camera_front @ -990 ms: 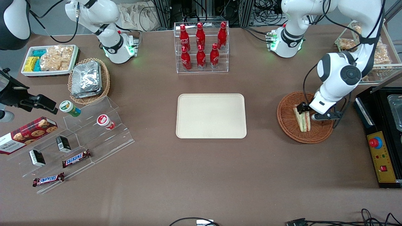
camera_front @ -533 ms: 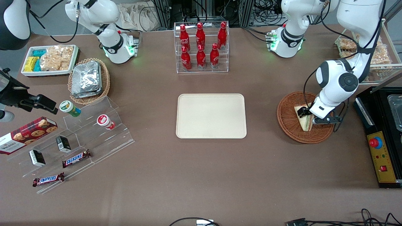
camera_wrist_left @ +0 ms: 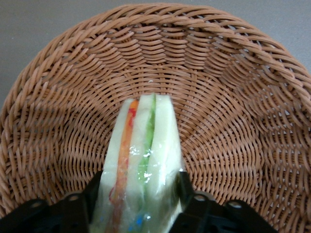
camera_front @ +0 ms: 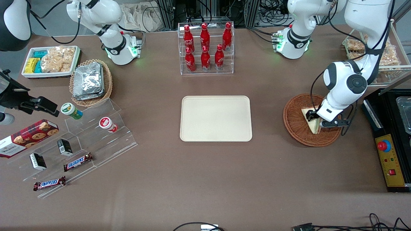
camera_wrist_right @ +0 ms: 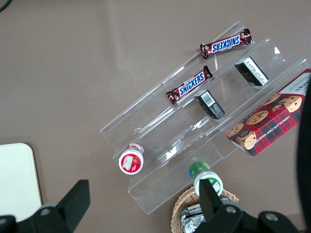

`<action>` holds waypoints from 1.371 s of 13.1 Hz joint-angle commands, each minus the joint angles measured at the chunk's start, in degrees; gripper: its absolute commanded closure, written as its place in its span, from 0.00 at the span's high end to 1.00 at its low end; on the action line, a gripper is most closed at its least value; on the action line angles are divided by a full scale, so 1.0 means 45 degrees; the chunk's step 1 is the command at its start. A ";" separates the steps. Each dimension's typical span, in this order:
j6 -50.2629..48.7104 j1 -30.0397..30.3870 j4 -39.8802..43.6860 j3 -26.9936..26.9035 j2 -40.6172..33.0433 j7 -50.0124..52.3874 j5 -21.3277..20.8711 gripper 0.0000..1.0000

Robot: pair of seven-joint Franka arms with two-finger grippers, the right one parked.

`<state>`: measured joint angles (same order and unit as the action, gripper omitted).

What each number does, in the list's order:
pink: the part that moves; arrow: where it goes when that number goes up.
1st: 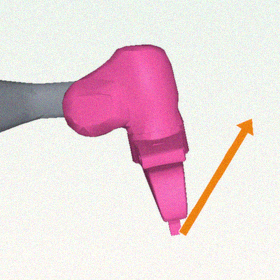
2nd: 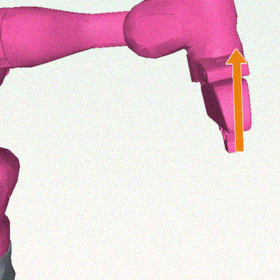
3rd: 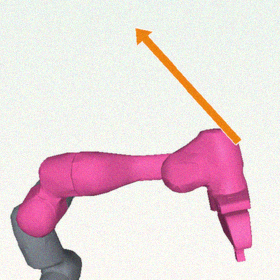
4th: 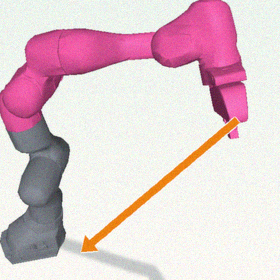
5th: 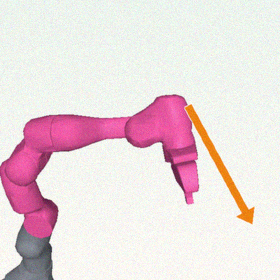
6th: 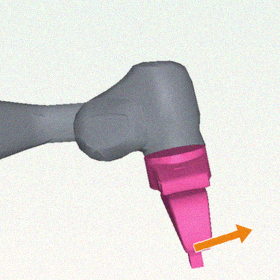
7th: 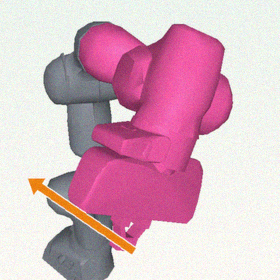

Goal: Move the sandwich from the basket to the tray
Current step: 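Lower the left gripper and close it on the wrapped sandwich, then lift the sandwich up out of the basket with the left gripper, then carry the sandwich over the white tray with the left gripper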

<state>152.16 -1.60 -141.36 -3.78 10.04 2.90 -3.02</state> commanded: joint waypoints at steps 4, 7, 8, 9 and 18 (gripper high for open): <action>-0.0024 -0.0133 0.0084 0.0000 -0.0140 0.0019 0.0084 0.00; -0.0819 -0.0230 0.0415 0.0078 -0.0548 0.0193 0.0084 0.00; -0.2004 -0.0250 0.0842 0.0156 -0.0957 0.0368 0.0104 0.00; -0.3602 -0.0250 0.1581 0.0331 -0.1309 0.0544 0.0123 0.00; -1.6584 -0.0250 1.2053 0.1970 -0.1078 0.0702 0.0553 0.00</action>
<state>80.93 -2.64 -93.07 3.82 2.24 5.18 -0.94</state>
